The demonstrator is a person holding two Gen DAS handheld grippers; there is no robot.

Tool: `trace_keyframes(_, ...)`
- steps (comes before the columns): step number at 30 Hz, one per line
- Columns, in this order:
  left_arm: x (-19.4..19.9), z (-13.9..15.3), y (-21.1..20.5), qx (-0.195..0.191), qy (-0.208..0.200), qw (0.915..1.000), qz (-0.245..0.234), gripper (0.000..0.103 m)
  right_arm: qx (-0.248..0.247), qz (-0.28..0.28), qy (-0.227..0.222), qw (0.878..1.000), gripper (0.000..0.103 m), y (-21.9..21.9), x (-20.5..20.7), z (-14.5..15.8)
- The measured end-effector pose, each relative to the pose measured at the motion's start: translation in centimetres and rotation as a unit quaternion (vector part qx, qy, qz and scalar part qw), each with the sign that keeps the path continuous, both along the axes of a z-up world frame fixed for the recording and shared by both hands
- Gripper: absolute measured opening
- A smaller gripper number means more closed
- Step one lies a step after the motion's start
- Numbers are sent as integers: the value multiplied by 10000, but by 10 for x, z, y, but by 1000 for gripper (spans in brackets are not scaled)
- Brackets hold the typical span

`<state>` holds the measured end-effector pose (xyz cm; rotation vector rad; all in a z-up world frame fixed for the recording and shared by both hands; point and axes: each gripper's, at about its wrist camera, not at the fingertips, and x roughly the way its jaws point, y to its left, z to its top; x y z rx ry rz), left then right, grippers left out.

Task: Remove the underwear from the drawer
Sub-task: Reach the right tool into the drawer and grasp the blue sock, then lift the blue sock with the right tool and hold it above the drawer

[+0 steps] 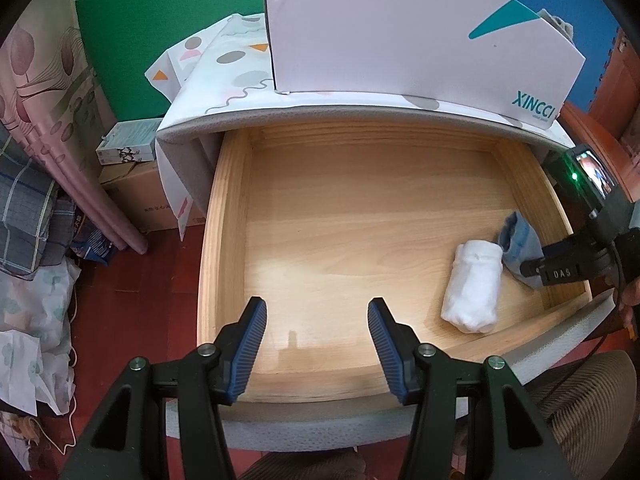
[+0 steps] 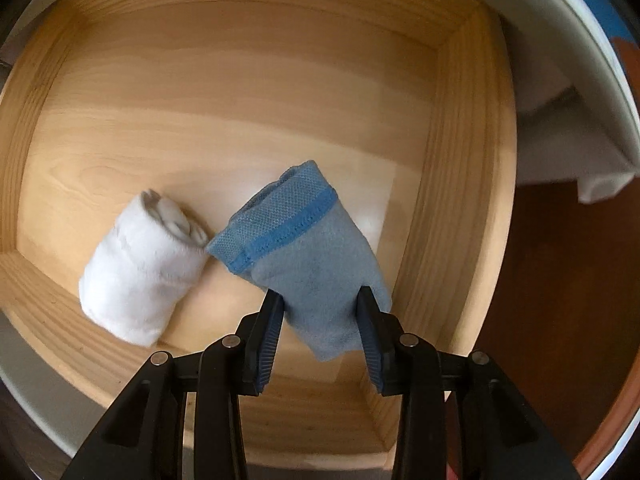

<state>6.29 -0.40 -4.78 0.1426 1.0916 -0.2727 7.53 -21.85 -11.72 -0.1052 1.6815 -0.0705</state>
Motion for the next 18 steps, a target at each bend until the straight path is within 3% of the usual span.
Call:
trace_keyframes(10, 0, 0, -1, -7, -1, 10000, -6, 54, -262, 429, -335, 9982, 50, 18, 12, 10)
trace_keyframes(15, 0, 0, -1, -12, 3, 10000, -10, 54, -170, 549, -495, 9971, 56, 20, 18, 21)
trace_keyframes(18, -1, 0, -2, -6, 2, 10000, -24, 54, -318, 731, -453, 9958, 59, 31, 24, 14)
